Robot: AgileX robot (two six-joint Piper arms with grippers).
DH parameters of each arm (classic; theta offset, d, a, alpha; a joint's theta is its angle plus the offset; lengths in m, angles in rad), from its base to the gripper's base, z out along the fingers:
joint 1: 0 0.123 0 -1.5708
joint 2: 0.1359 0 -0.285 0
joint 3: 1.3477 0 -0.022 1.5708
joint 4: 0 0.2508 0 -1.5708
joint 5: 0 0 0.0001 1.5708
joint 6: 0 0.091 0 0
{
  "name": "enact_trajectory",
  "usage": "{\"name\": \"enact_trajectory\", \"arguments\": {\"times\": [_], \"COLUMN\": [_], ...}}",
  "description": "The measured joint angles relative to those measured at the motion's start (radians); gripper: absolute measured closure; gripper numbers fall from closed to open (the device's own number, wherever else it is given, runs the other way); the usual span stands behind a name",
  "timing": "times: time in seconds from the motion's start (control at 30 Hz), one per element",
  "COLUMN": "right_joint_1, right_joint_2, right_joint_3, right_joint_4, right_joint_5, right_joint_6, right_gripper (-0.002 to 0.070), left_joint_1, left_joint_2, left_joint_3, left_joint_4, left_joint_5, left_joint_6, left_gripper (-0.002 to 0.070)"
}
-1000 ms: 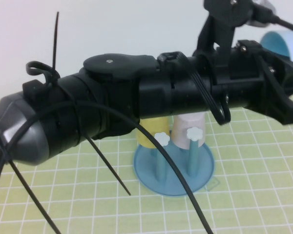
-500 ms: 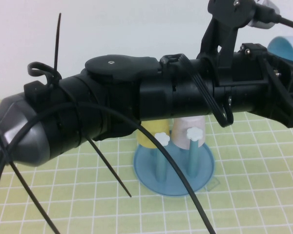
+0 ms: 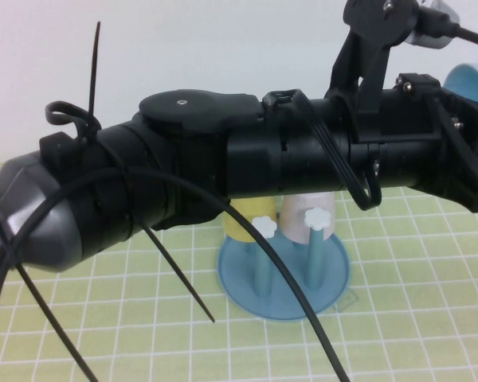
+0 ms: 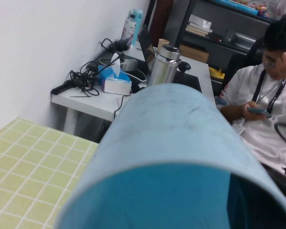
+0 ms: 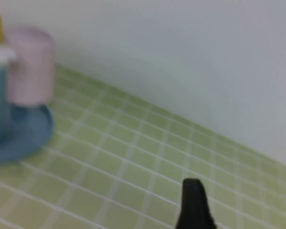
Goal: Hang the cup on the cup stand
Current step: Adjust the cup with two arms
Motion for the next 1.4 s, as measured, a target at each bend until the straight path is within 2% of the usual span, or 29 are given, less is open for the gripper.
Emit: {"name": "enact_trajectory", "arguments": {"times": [0.13, 0.27, 0.33, 0.43, 0.5, 0.57, 0.73, 0.83, 0.93, 1.07, 1.17, 1.23, 1.3, 1.4], "right_joint_1": [0.000, 0.000, 0.000, 0.000, 0.000, 0.000, 0.026, 0.066, 0.094, 0.100, 0.100, 0.100, 0.100, 0.100], "right_joint_2": [0.095, 0.176, 0.203, 0.216, 0.216, 0.216, 0.216, 0.216, 0.216, 0.216, 0.208, 0.208, 0.208, 0.206], "right_joint_3": [0.000, 0.000, -0.002, -0.027, -0.036, -0.046, -0.087, -0.108, -0.118, -0.118, -0.118, -0.120, -0.120, -0.120], "right_joint_4": [-0.080, -0.002, 0.125, 0.323, 0.340, 0.227, -0.351, -0.604, -0.684, -0.637, -0.523, -0.448, -0.410, -0.393], "right_joint_5": [-0.073, -0.285, -0.448, -0.601, -0.622, -0.567, -0.273, -0.103, 0.026, -0.041, -0.202, -0.333, -0.436, -0.561], "right_joint_6": [-0.158, -0.213, -0.195, -0.065, -0.023, -0.015, 0.132, 0.214, 0.240, 0.336, 0.482, 0.576, 0.645, 0.797], "right_gripper": [0.0255, 0.0287, 0.0292, 0.0298, 0.0311, 0.0343, 0.0499, 0.0585, 0.0612, 0.0619, 0.0601, 0.0538, 0.0431, 0.0206], "left_joint_1": [0.000, 0.000, 0.000, 0.000, 0.000, 0.000, 0.000, 0.000, 0.000, 0.000, 0.000, 0.000, 0.000, 0.000], "left_joint_2": [0.000, 0.000, 0.000, 0.000, 0.000, 0.000, 0.000, 0.000, 0.000, 0.000, 0.000, 0.000, 0.000, 0.000], "left_joint_3": [0.000, 0.000, 0.000, 0.000, 0.000, 0.000, 0.000, 0.000, 0.000, 0.000, 0.000, 0.000, 0.000, 0.000], "left_joint_4": [0.002, 0.006, 0.013, 0.013, 0.013, 0.013, 0.013, 0.013, 0.013, 0.013, 0.013, 0.008, 0.000, 0.000], "left_joint_5": [0.004, 0.009, 0.009, 0.009, 0.009, 0.009, -0.002, -0.002, -0.004, -0.004, -0.004, -0.004, -0.005, -0.030], "left_joint_6": [-0.007, -0.020, -0.032, -0.034, -0.034, -0.034, -0.032, -0.028, -0.028, -0.028, -0.002, 0.089, 0.130, 0.144], "left_gripper": [0.0675, 0.0675, 0.0675, 0.0675, 0.0675, 0.0675, 0.0675, 0.0675, 0.0675, 0.0675, 0.0675, 0.0675, 0.0675, 0.0675]}}
